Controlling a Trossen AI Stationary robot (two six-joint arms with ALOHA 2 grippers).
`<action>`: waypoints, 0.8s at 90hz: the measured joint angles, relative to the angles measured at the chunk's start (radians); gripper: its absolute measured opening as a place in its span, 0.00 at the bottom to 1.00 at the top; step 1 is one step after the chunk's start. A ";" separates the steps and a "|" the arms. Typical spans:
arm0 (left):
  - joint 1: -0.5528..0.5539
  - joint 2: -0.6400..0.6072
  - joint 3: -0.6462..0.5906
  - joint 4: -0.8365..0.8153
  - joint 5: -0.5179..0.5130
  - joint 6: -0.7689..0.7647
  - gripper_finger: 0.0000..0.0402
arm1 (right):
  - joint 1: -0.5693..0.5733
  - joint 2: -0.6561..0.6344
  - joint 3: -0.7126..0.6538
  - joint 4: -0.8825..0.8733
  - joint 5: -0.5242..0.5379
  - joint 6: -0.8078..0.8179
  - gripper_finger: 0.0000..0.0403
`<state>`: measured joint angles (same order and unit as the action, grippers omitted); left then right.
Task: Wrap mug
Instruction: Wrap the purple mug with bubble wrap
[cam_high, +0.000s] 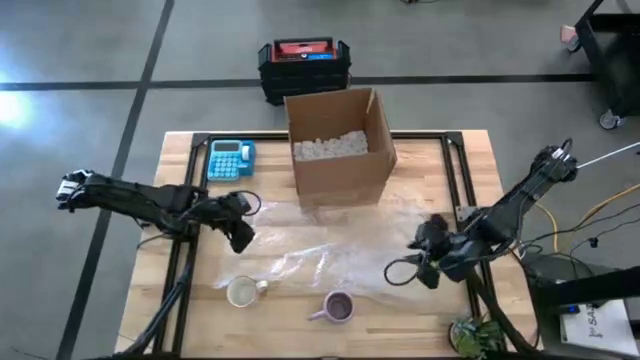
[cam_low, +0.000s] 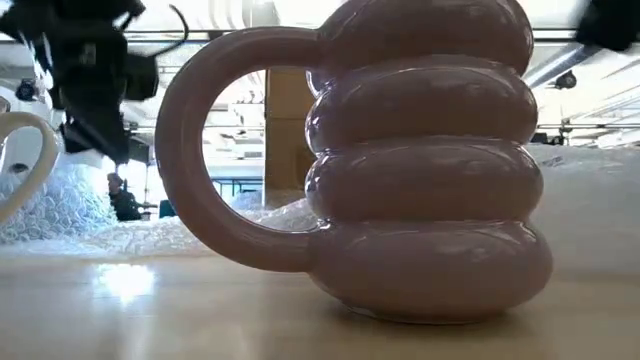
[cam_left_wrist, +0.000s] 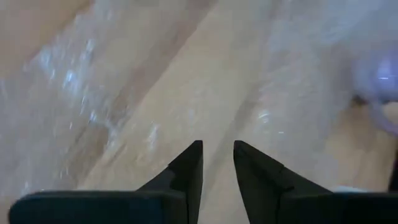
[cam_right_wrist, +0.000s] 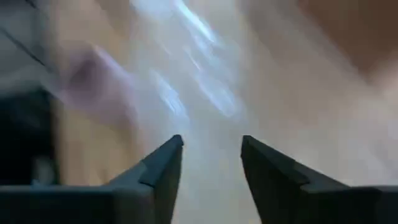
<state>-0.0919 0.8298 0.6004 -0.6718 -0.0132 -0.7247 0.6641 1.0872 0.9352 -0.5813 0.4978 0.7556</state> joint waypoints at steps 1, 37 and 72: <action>0.000 0.000 0.003 0.000 0.000 0.004 0.19 | -0.005 0.007 0.000 0.038 -0.003 -0.035 0.45; 0.000 0.007 0.017 0.121 -0.078 0.064 0.23 | -0.132 0.512 0.437 -0.028 -0.107 -0.380 0.47; 0.000 0.019 0.017 0.176 -0.083 0.161 0.23 | -0.191 1.014 0.963 -0.473 -0.359 -0.294 0.37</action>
<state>-0.0917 0.8486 0.6171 -0.4962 -0.0959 -0.5636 0.4728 2.1013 1.8979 -1.0543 0.1387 0.4619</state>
